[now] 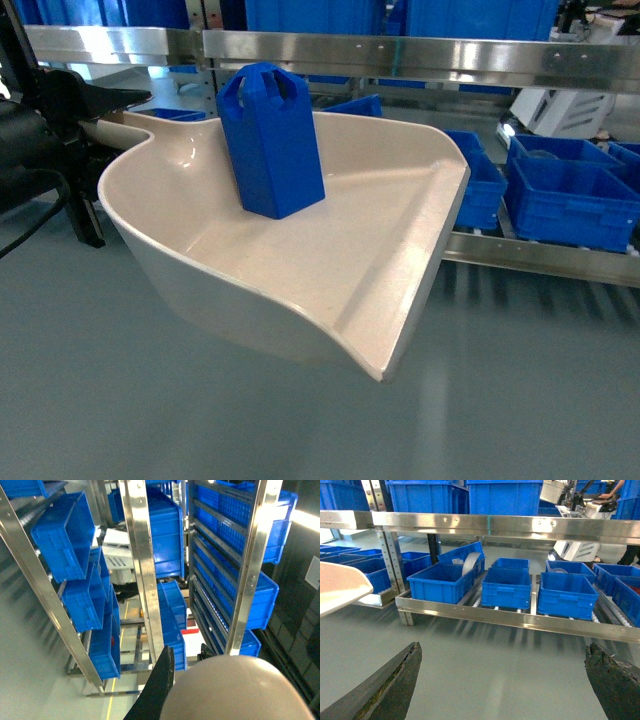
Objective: Place part in tray to right shelf
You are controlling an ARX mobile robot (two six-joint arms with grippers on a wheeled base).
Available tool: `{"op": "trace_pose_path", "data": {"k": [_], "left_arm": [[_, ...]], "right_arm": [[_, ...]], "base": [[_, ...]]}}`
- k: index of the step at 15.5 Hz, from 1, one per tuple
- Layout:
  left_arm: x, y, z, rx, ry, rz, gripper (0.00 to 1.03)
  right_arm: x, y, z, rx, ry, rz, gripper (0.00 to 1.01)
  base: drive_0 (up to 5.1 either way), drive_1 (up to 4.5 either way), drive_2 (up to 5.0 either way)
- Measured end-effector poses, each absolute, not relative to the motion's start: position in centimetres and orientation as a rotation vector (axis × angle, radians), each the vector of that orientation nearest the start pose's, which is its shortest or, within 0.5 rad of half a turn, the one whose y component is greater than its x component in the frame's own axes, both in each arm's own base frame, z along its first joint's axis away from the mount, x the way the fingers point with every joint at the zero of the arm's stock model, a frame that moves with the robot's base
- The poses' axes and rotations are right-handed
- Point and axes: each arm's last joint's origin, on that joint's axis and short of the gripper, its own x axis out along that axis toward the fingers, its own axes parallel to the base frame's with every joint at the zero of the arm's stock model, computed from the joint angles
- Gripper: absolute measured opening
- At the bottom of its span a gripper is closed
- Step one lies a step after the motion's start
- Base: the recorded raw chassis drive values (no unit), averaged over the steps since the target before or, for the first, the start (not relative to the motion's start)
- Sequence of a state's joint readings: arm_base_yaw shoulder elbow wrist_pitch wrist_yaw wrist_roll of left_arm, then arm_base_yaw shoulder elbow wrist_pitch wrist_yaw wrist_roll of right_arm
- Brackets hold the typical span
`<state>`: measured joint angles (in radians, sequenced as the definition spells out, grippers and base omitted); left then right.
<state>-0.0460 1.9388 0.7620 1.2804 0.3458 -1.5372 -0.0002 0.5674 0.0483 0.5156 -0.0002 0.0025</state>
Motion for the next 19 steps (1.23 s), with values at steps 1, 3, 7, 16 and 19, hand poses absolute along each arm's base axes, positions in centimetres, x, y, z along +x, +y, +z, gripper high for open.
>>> {"op": "trace_pose_path", "data": {"k": [1, 3, 7, 16, 19], "left_arm": [[35.80, -2.68, 15.64, -1.498, 0.221, -0.392, 0.12], [35.80, -2.55, 15.63, -1.499, 0.218, -0.388, 0.12], [35.81, -2.50, 15.63, -1.499, 0.215, -0.385, 0.12], [35.83, -2.21, 15.63, -1.501, 0.208, -0.376, 0.12], [35.81, -2.51, 15.64, -1.499, 0.216, -0.386, 0.12]], "right_arm": [[13.66, 0.00, 17.56, 0.002, 0.003, 0.000, 0.98], [13.66, 0.00, 17.56, 0.002, 0.003, 0.000, 0.98], [13.66, 0.00, 17.56, 0.002, 0.003, 0.000, 0.98], [13.65, 0.00, 17.57, 0.002, 0.002, 0.000, 0.98], [13.66, 0.00, 17.56, 0.002, 0.003, 0.000, 0.98]], "base": [[-1.5, -1.52, -1.5], [-1.5, -1.52, -1.5], [-1.5, -1.52, -1.5], [-1.7, -1.65, -1.7], [0.1, -1.00, -2.7]]}}
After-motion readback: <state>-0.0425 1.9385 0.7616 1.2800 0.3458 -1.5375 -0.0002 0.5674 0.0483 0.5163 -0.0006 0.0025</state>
